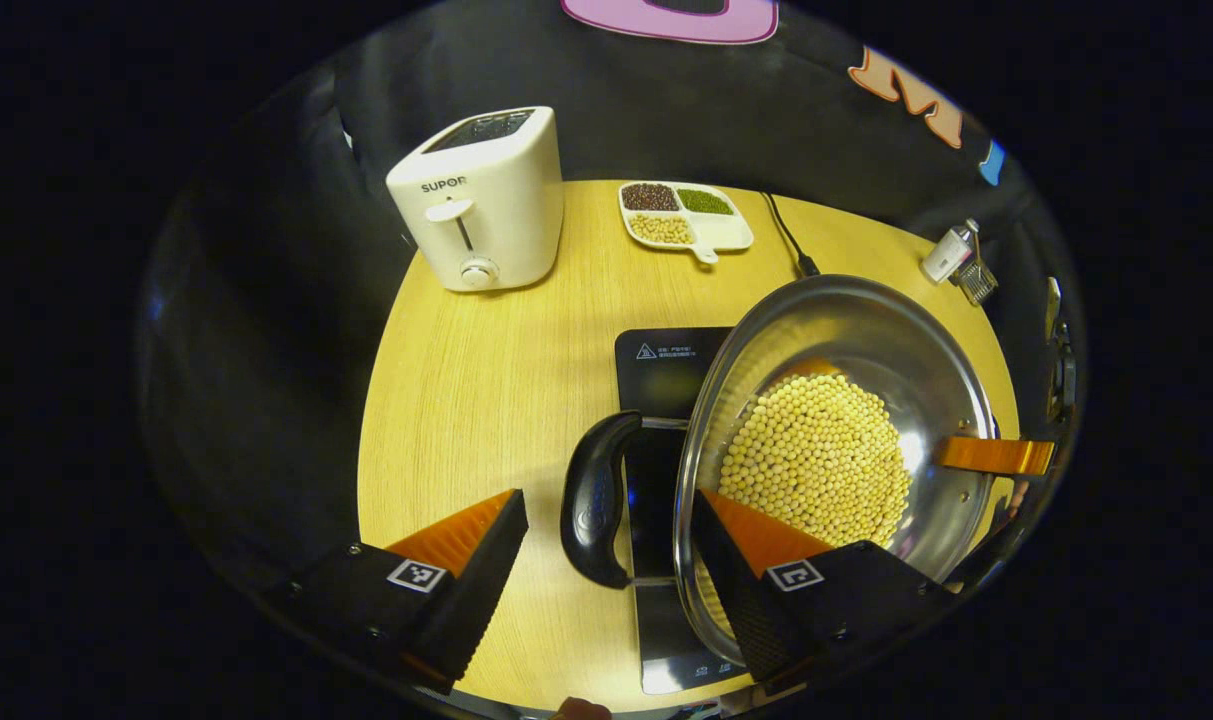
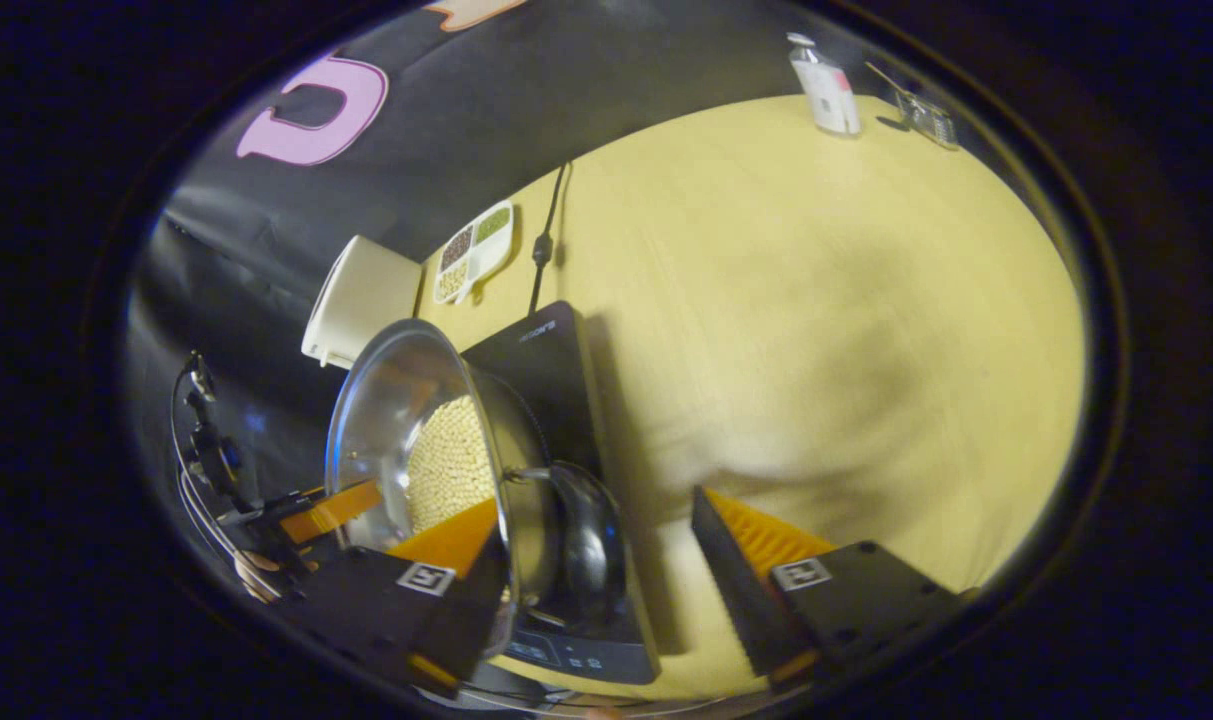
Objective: First push the handle of the pot to place it horizontally, then grasp the pot with both hands and set it on the induction cooktop.
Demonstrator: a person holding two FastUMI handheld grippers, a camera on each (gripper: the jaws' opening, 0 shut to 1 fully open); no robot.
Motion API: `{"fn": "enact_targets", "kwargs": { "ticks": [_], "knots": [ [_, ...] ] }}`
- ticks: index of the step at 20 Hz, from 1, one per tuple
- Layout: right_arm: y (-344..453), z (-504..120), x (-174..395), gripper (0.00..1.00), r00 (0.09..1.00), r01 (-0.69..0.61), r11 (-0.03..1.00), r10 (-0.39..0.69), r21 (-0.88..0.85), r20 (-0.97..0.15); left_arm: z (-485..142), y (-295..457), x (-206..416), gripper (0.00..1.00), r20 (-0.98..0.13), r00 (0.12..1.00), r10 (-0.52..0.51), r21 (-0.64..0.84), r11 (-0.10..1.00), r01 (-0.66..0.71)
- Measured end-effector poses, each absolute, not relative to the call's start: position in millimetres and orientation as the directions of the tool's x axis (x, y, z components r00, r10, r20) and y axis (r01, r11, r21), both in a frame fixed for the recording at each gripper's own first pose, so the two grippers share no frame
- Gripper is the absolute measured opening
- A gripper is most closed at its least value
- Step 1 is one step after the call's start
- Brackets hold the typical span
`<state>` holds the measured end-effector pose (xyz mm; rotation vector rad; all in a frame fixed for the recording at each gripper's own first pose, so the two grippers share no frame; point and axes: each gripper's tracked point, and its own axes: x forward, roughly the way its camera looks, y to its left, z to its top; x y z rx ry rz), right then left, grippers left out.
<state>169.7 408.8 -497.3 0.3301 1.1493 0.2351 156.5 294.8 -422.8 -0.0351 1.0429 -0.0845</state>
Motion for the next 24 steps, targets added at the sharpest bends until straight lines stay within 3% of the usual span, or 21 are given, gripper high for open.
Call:
{"fn": "enact_targets", "kwargs": {
  "ticks": [1,4,5,7,8,9,10,15,16,17,18,21,22,23,24],
  "knots": [
    [405,-493,166,1.00,0.410,-0.013,0.925,0.351,0.379,-0.842,-422,296,153,1.00,-0.853,0.515,-0.085,-0.068,0.996,0.053],
    [402,-478,164,1.00,0.470,-0.035,0.923,0.353,0.382,-0.809,-413,296,148,1.00,-0.830,0.552,-0.077,-0.053,0.997,0.060],
    [401,-472,164,0.96,0.487,-0.034,0.922,0.352,0.386,-0.799,-411,296,147,1.00,-0.827,0.558,-0.072,-0.051,0.997,0.053],
    [396,-461,163,1.00,0.518,-0.029,0.920,0.349,0.391,-0.781,-409,296,142,1.00,-0.827,0.558,-0.069,-0.055,0.998,0.043],
    [393,-454,163,0.94,0.536,-0.029,0.918,0.348,0.395,-0.769,-406,296,139,1.00,-0.826,0.559,-0.066,-0.052,0.998,0.040],
    [390,-446,161,1.00,0.554,-0.025,0.917,0.345,0.399,-0.758,-402,296,137,1.00,-0.824,0.564,-0.056,-0.044,0.998,0.035],
    [386,-439,161,1.00,0.571,-0.023,0.915,0.342,0.402,-0.746,-395,298,136,1.00,-0.818,0.574,-0.040,-0.034,0.999,0.022],
    [355,-396,153,0.93,0.660,0.001,0.914,0.305,0.406,-0.687,-341,296,129,1.00,-0.727,0.685,0.048,0.067,0.998,0.002],
    [350,-384,151,1.00,0.677,-0.004,0.911,0.306,0.412,-0.669,-333,291,127,1.00,-0.715,0.698,0.042,0.074,0.997,0.015],
    [347,-371,149,1.00,0.698,-0.014,0.907,0.310,0.421,-0.646,-327,280,121,1.00,-0.708,0.706,0.035,0.069,0.997,0.020],
    [343,-357,147,0.93,0.719,-0.026,0.904,0.314,0.427,-0.620,-321,269,118,1.00,-0.704,0.710,0.021,0.052,0.998,0.022],
    [318,-317,139,0.92,0.778,-0.063,0.916,0.293,0.396,-0.555,-310,224,98,1.00,-0.705,0.708,-0.044,-0.023,0.999,0.039],
    [307,-302,137,1.00,0.797,-0.076,0.924,0.282,0.376,-0.534,-304,207,94,1.00,-0.709,0.703,-0.064,-0.048,0.998,0.043],
    [296,-287,136,0.92,0.819,-0.086,0.931,0.268,0.354,-0.508,-296,188,92,1.00,-0.703,0.706,-0.088,-0.075,0.996,0.050],
    [282,-270,137,0.92,0.840,-0.092,0.939,0.252,0.332,-0.480,-282,167,91,0.99,-0.686,0.719,-0.114,-0.101,0.993,0.061]
  ]
}}
